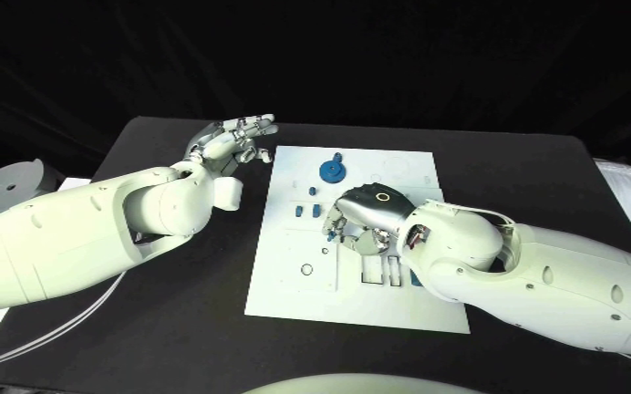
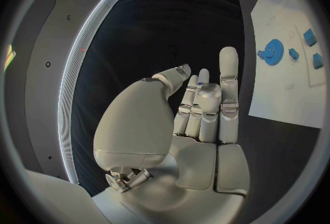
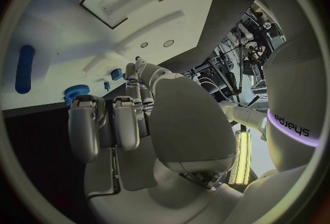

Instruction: Assemble the parts on the task board

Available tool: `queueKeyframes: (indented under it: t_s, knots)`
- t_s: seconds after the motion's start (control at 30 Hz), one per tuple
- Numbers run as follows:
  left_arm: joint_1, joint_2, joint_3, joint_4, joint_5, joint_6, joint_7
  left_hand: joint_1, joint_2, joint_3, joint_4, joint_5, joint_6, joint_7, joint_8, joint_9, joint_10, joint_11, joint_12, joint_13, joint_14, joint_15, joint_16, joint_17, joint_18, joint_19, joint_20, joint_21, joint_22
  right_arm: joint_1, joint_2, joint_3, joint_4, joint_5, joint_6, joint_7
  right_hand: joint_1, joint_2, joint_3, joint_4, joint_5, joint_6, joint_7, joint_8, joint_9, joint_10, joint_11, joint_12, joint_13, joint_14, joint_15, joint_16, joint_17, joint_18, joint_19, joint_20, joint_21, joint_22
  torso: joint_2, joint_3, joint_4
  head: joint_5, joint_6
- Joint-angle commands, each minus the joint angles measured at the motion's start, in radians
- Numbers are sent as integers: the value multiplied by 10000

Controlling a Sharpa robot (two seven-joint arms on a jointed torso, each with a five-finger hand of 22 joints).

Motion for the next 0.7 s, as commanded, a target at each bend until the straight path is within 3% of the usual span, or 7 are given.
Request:
queueKeyframes:
  t_s: [0.03,0.7]
  knots:
    - [2,17,5,31,25,205,22,-28,-45,-5,-87,1,-86,-12,-20,-1,-88,-23,71,-9,-60,15,-52,-17,101,-69,-11,-36,-12,-31,55,-10,-32,-98,288,142,-128,-10,28,-32,35,79,78,57,16,25,13,-32,-16,738,-30,42,999,145,179,-39,-4,787,3,4,4,11,-38]
    - [2,-19,5,29,25,256,6,-28,-46,-7,-93,0,-99,-6,-18,-1,-104,-18,82,-8,-67,19,-49,-21,102,-73,-8,-39,-13,-180,230,-70,-160,-35,528,209,-173,-13,11,-45,35,71,94,50,20,13,28,-33,-25,734,-20,31,982,153,164,-33,-27,757,-1,2,9,65,-89]
